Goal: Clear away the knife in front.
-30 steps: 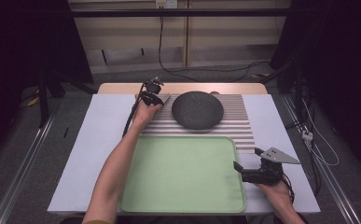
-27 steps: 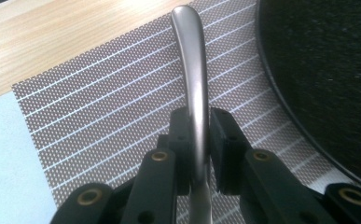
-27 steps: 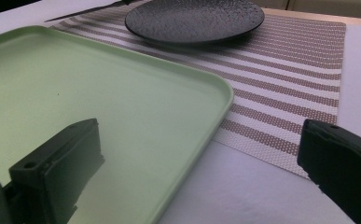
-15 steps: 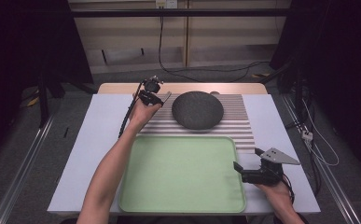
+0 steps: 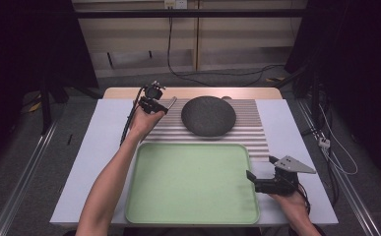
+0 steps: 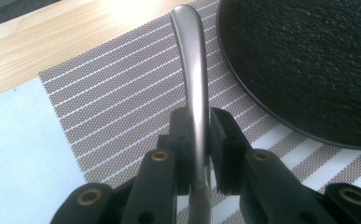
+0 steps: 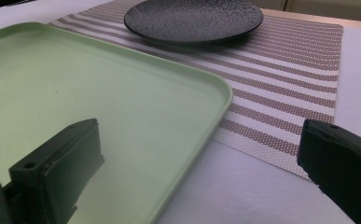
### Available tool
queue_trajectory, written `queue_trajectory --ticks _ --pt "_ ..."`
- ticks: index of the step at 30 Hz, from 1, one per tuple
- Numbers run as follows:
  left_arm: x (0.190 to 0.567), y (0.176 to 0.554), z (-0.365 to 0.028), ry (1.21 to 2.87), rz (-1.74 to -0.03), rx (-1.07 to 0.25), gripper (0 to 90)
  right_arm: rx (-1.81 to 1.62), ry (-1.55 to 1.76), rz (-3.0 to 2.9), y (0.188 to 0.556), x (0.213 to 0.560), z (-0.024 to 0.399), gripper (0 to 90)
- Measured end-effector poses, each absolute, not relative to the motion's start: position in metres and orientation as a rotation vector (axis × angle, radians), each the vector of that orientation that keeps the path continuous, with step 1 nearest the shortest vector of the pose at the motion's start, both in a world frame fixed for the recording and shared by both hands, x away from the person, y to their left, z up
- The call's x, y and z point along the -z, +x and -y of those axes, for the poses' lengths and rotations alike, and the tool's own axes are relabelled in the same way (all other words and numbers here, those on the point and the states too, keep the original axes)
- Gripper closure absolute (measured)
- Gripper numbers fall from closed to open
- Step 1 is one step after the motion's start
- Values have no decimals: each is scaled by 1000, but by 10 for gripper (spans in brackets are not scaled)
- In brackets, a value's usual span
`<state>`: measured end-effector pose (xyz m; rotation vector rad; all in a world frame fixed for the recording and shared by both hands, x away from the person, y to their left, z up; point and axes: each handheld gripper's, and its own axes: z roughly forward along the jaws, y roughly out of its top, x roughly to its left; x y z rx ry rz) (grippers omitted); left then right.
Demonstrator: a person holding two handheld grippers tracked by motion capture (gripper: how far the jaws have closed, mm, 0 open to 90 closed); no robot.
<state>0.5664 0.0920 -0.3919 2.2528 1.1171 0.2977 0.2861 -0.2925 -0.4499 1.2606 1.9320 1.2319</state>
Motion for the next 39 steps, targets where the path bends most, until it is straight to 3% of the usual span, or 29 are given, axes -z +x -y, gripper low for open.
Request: queue_trajectory --ticks 18,39 --pt "365 532 -91 2272 -994 -338 800 -1222 1262 -1931 286 450 292 0" --pt "361 486 -85 2327 -871 -305 800 -1213 1258 -1934 285 450 292 0"
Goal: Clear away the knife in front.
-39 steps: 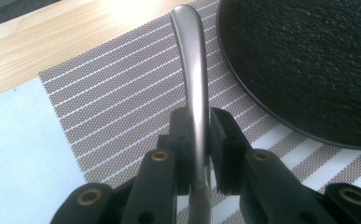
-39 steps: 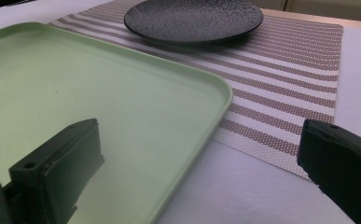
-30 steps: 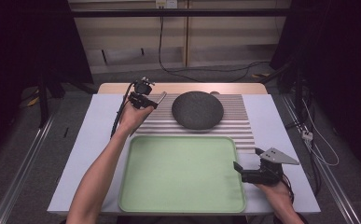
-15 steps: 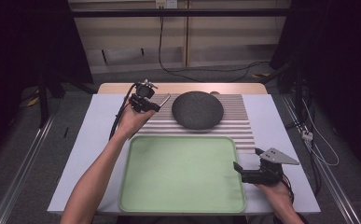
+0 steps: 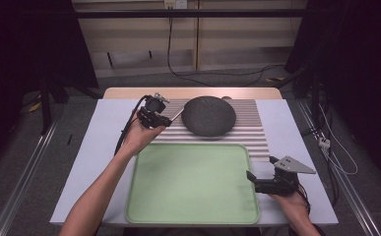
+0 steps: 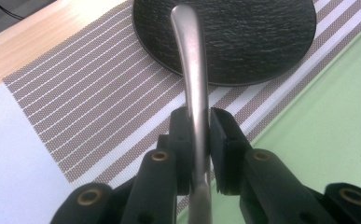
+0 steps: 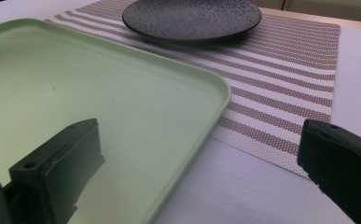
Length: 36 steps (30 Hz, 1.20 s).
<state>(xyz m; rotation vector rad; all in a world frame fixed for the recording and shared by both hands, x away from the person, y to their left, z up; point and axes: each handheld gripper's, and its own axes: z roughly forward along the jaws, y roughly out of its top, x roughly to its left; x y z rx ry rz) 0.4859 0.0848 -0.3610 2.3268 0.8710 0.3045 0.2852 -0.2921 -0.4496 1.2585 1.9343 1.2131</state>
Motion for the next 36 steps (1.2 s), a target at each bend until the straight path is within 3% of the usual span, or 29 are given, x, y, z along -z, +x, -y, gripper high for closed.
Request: queue_trajectory --ticks 23,36 --pt "359 437 -91 2351 -834 -305 800 -1205 1258 -1939 285 449 291 0" --pt "373 418 -88 2368 -820 -241 800 -1202 1261 -1945 285 450 291 0"
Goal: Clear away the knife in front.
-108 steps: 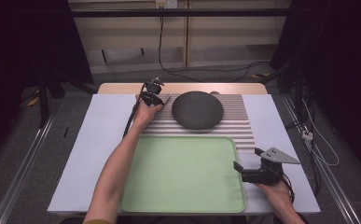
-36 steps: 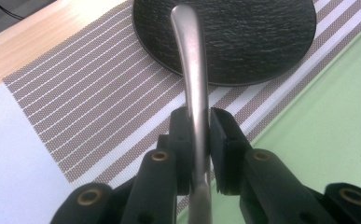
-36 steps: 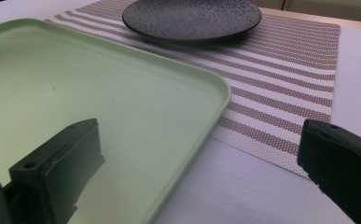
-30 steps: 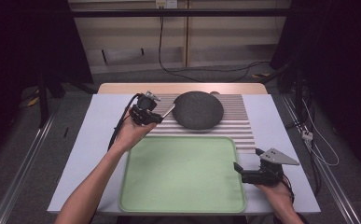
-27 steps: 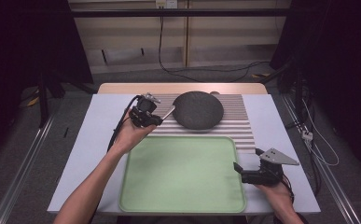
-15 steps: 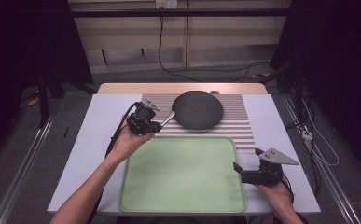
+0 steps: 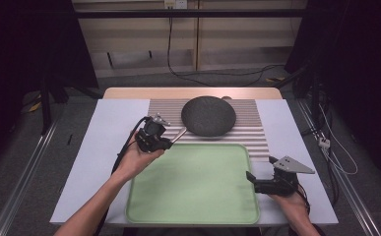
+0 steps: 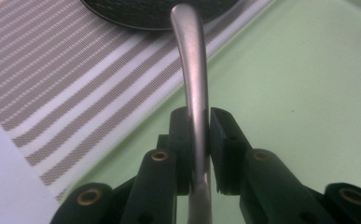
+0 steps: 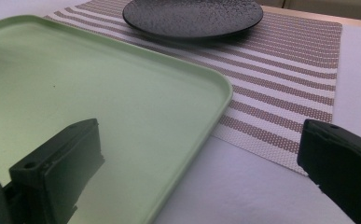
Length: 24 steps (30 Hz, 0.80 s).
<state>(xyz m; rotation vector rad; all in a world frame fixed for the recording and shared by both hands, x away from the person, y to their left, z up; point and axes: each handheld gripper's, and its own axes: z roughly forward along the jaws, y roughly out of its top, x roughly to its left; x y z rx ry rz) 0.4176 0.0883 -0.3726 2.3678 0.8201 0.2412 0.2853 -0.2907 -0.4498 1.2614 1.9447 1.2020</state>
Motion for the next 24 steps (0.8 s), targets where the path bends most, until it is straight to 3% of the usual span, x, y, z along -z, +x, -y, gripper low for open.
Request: queue_trajectory --ticks 24 --pt "397 399 -99 2428 -843 -215 799 -1189 1260 -1963 287 451 289 0"
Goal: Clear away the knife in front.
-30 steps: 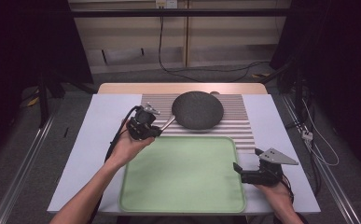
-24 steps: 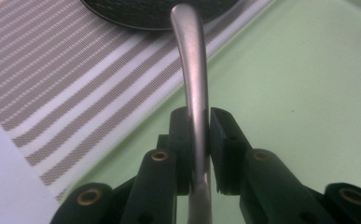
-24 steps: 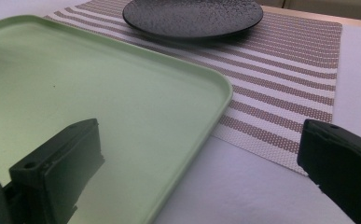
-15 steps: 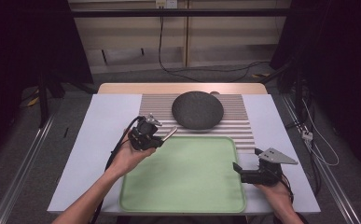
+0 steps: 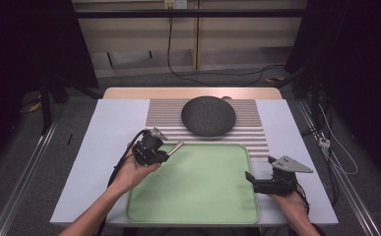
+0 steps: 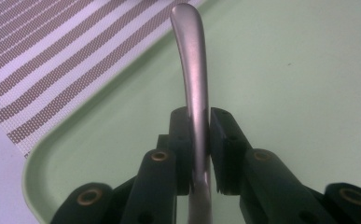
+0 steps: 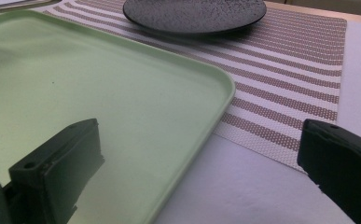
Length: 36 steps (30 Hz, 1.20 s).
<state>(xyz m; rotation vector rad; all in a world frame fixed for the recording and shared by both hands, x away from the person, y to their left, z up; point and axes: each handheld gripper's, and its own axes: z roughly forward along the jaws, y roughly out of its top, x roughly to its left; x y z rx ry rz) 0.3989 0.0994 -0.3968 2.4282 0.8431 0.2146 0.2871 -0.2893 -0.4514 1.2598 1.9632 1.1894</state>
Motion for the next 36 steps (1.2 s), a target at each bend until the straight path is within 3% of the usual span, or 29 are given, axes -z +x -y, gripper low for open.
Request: queue_trajectory --ticks 36 --pt "429 382 -81 2478 -861 -147 798 -1193 1243 -1981 285 451 288 0"
